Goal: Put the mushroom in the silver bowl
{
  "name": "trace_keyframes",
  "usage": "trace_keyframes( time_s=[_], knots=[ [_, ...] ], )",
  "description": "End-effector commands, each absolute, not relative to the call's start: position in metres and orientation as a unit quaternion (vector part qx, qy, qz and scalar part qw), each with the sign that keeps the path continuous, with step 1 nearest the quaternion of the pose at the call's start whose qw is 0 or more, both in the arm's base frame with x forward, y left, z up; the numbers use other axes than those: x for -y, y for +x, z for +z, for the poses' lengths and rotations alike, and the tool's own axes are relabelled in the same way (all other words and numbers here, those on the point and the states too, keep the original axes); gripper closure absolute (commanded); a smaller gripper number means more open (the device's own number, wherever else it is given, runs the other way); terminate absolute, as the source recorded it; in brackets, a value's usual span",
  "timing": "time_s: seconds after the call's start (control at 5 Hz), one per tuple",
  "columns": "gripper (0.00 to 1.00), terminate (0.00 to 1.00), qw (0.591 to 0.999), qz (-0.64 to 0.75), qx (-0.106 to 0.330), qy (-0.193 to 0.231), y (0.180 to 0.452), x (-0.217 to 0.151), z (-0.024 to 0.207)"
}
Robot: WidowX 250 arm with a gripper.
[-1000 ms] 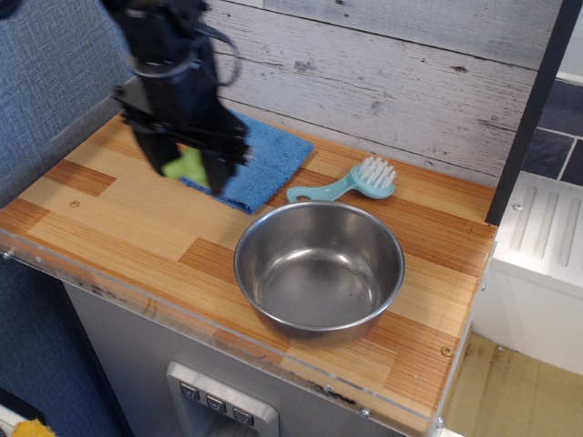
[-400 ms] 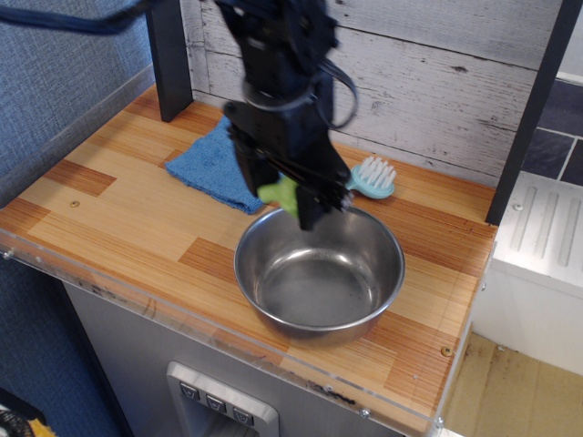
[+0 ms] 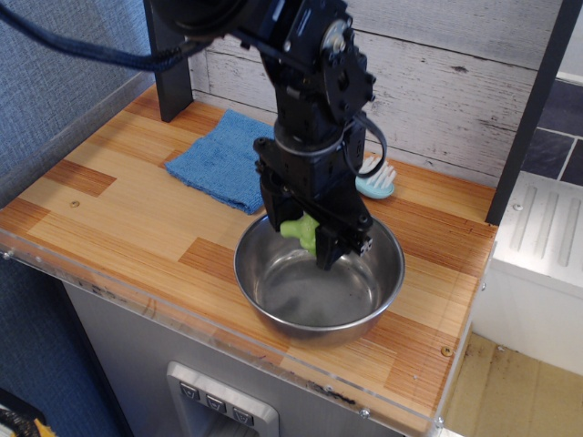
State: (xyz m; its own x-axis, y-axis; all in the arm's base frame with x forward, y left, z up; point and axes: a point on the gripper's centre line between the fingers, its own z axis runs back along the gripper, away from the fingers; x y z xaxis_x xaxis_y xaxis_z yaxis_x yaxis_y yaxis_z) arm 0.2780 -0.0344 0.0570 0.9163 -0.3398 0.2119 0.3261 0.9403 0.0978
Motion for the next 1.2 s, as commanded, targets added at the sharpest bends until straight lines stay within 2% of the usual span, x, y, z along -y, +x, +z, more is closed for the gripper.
trace_keyframes(
  time_s=[0.0, 0.4, 0.6, 1.0],
  knots=[
    [1.0, 0.0, 0.975, -0.194, 0.106, 0.017, 0.262, 0.048, 0.038],
    [1.0, 0.0, 0.976, -0.197, 0.089, -0.002, 0.256, 0.056, 0.023],
    [0.0, 0.0, 0.982, -0.174, 0.075, 0.005, 0.255, 0.05, 0.02],
    [0.0, 0.0, 0.987, -0.135, 0.085, 0.005, 0.257, 0.042, 0.027]
  ],
)
